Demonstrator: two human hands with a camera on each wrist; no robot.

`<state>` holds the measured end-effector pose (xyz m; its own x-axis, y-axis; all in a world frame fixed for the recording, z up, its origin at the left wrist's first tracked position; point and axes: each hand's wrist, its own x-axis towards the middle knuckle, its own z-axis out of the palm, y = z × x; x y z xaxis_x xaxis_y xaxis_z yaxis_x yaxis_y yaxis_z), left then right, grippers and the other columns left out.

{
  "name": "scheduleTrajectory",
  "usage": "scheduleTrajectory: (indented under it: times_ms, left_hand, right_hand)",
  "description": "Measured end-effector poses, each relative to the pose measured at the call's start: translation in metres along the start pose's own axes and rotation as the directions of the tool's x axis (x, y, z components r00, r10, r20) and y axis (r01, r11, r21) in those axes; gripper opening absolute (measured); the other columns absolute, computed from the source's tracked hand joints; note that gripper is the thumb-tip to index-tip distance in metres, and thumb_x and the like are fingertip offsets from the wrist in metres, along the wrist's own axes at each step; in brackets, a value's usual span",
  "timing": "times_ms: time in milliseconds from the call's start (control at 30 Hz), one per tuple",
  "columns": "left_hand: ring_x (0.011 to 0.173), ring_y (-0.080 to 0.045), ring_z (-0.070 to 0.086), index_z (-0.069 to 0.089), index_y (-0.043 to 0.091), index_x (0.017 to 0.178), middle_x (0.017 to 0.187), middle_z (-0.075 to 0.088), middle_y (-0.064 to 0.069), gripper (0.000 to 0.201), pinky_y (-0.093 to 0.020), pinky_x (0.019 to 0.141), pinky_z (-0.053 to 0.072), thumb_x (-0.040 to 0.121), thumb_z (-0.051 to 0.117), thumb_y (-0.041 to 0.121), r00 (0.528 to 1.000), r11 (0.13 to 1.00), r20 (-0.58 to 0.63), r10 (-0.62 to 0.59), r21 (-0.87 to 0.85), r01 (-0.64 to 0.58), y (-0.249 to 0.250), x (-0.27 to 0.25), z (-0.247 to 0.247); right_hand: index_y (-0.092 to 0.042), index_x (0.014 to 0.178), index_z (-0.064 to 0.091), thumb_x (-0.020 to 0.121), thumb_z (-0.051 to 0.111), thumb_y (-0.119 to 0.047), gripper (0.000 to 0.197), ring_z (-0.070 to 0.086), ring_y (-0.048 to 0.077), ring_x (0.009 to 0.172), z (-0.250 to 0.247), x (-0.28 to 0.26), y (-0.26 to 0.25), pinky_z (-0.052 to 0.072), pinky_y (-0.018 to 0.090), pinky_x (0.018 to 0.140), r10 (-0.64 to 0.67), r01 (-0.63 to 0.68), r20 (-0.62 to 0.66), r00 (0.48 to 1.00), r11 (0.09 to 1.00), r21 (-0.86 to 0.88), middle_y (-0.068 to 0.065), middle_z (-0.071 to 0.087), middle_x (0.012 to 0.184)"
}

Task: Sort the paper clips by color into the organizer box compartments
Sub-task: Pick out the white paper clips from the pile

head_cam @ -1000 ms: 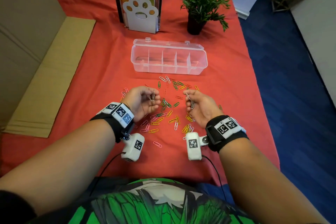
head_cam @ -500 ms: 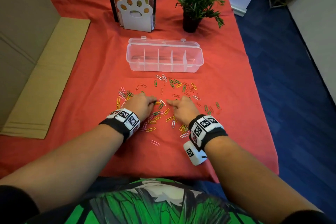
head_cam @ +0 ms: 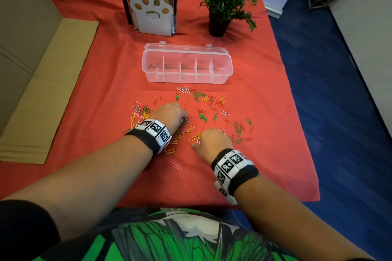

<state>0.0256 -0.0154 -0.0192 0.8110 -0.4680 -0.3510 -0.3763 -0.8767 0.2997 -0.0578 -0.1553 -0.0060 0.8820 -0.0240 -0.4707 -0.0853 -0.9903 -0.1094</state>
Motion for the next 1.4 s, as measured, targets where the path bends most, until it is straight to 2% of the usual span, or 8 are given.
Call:
scheduleTrajectory:
  times_ms: [267,433,533,633,833,1133,1300,1400]
  left_hand:
    - [0.097,-0.033,0.058,0.063,0.015,0.092,0.104,0.058,-0.011,0.018,-0.039,0.085,0.049,0.082,0.049,0.015,0.998,0.998,-0.022,-0.055,-0.017,0.055,0.002,0.002,0.003]
    - [0.096,-0.031,0.058,0.065,0.016,0.099,0.101,0.058,-0.011,0.024,-0.038,0.084,0.048,0.088,0.05,0.03,0.995,0.997,-0.089,-0.051,-0.063,0.045,0.005,0.004,0.004]
    - [0.099,-0.03,0.057,0.066,0.014,0.099,0.103,0.057,-0.01,0.025,-0.038,0.084,0.048,0.086,0.055,0.033,0.998,0.998,-0.045,-0.052,-0.027,0.051,0.009,0.008,0.005]
    - [0.097,-0.031,0.058,0.066,0.01,0.091,0.103,0.06,-0.011,0.021,-0.038,0.083,0.05,0.083,0.056,0.025,0.998,0.998,-0.019,-0.059,0.014,0.06,0.013,0.011,0.003]
    - [0.091,-0.032,0.061,0.068,0.012,0.08,0.096,0.066,-0.013,0.014,-0.035,0.08,0.051,0.08,0.055,0.018,0.995,0.991,0.011,-0.102,-0.089,0.103,0.018,0.012,-0.003]
    - [0.085,-0.019,0.051,0.059,0.017,0.088,0.089,0.059,-0.003,0.01,-0.025,0.074,0.035,0.09,0.052,0.025,0.944,0.693,-0.024,-0.329,-0.685,0.223,0.003,0.008,-0.014]
    - [0.088,-0.028,0.062,0.066,0.012,0.085,0.088,0.068,-0.01,0.019,-0.03,0.073,0.044,0.086,0.058,0.029,0.95,0.849,-0.12,-0.29,-0.491,0.197,0.001,0.006,-0.006]
    - [0.095,-0.03,0.061,0.07,0.013,0.086,0.099,0.068,-0.011,0.02,-0.032,0.08,0.046,0.083,0.061,0.031,0.965,0.948,-0.172,-0.196,-0.283,0.142,0.013,0.008,-0.001]
  right_hand:
    - [0.001,0.111,0.058,0.085,0.042,-0.003,0.032,0.057,0.035,0.106,0.012,0.004,-0.008,0.05,0.041,0.09,-0.178,0.17,-0.047,0.983,0.975,-0.141,0.021,0.058,0.114]
    - [-0.015,0.081,0.056,0.09,0.045,-0.016,0.014,0.059,0.022,0.085,-0.008,0.011,0.011,0.042,0.026,0.07,-0.09,0.019,0.169,0.982,0.924,0.381,0.009,0.062,0.092]
    - [-0.023,0.061,0.045,0.082,0.048,-0.021,0.021,0.036,0.007,0.046,-0.014,0.013,0.025,0.03,0.022,0.046,0.018,-0.273,0.317,0.948,0.557,0.784,-0.004,0.04,0.061]
    - [-0.016,0.056,0.04,0.081,0.041,-0.016,0.025,0.024,0.012,0.043,-0.018,0.013,0.038,0.019,0.022,0.044,0.061,-0.33,0.324,0.944,0.113,0.937,0.0,0.031,0.055]
    - [-0.014,0.067,0.049,0.084,0.04,-0.018,0.021,0.042,0.011,0.046,-0.032,0.015,0.066,0.033,0.017,0.041,-0.034,-0.273,0.279,0.96,-0.345,0.898,0.0,0.047,0.057]
    - [-0.009,0.083,0.053,0.093,0.027,0.009,0.033,0.052,0.005,0.041,-0.037,0.029,0.082,0.044,0.015,0.04,0.185,-0.208,0.202,0.962,0.011,0.978,0.004,0.047,0.069]
    - [-0.01,0.083,0.054,0.096,0.026,0.002,0.033,0.043,0.011,0.051,-0.039,0.036,0.08,0.038,0.017,0.04,0.237,-0.234,0.22,0.946,0.034,0.972,0.001,0.039,0.062]
    - [-0.017,0.077,0.056,0.093,0.034,-0.002,0.031,0.034,0.01,0.048,-0.036,0.045,0.08,0.027,0.019,0.04,0.298,-0.254,0.177,0.938,0.244,0.936,-0.003,0.043,0.062]
